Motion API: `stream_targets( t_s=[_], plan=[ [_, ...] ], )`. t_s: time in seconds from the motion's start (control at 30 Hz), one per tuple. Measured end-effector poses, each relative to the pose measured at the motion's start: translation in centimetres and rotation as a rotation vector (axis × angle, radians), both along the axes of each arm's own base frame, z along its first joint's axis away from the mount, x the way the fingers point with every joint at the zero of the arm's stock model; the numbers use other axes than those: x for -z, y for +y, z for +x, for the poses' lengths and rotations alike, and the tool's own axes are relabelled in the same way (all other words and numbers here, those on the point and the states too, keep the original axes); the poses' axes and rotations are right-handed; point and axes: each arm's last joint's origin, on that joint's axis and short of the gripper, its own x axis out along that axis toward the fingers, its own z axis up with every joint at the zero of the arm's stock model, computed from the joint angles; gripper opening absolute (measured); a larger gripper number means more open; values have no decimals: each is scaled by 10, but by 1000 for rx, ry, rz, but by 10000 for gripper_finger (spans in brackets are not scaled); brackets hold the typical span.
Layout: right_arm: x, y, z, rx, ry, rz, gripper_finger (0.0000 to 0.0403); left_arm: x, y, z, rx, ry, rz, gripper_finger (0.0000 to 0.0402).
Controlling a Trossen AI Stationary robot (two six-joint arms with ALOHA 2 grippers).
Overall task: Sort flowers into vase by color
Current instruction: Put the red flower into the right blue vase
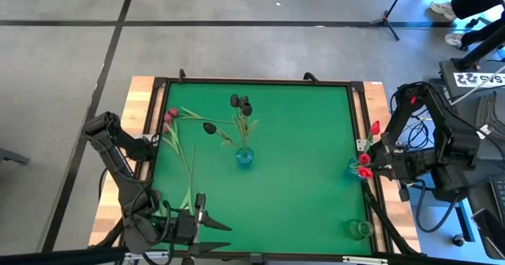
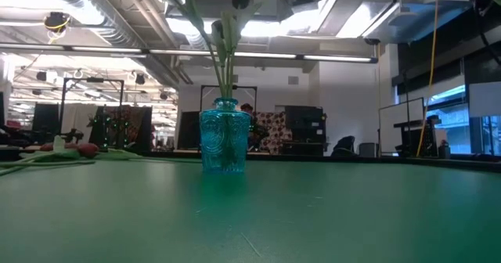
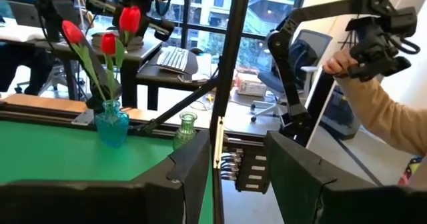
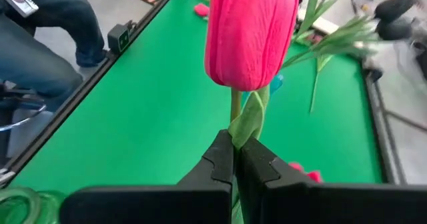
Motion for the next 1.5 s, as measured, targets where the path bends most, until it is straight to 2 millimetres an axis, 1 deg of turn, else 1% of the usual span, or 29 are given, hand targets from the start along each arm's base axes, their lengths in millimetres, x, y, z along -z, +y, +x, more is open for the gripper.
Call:
stream_targets(
  t_s=[0.13, 0.33, 0.7, 0.87, 1.13, 1.23, 1.4, 1.5],
  plan=[
    [7, 2, -1, 23, 48, 25, 1, 0, 0, 0, 0, 0, 0, 144],
    [11, 3, -1, 62, 82, 72, 15, 0, 0, 0, 0, 0, 0, 144],
    [13, 3, -2, 157, 158, 202, 20, 0, 0, 0, 1, 0, 4, 144],
    [13, 3, -3, 168, 208, 228, 21, 0, 0, 0, 1, 0, 4, 144],
    [14, 3, -3, 180, 226, 245, 21, 0, 0, 0, 1, 0, 4, 144],
    [20, 4, -3, 189, 241, 232, 21, 0, 0, 0, 1, 0, 4, 144],
    [39, 1, -5, 234, 282, 219, 21, 0, 0, 0, 2, 0, 3, 143],
    [43, -1, -5, 266, 299, 239, 21, 0, 0, 0, 2, 0, 4, 143]
  ],
)
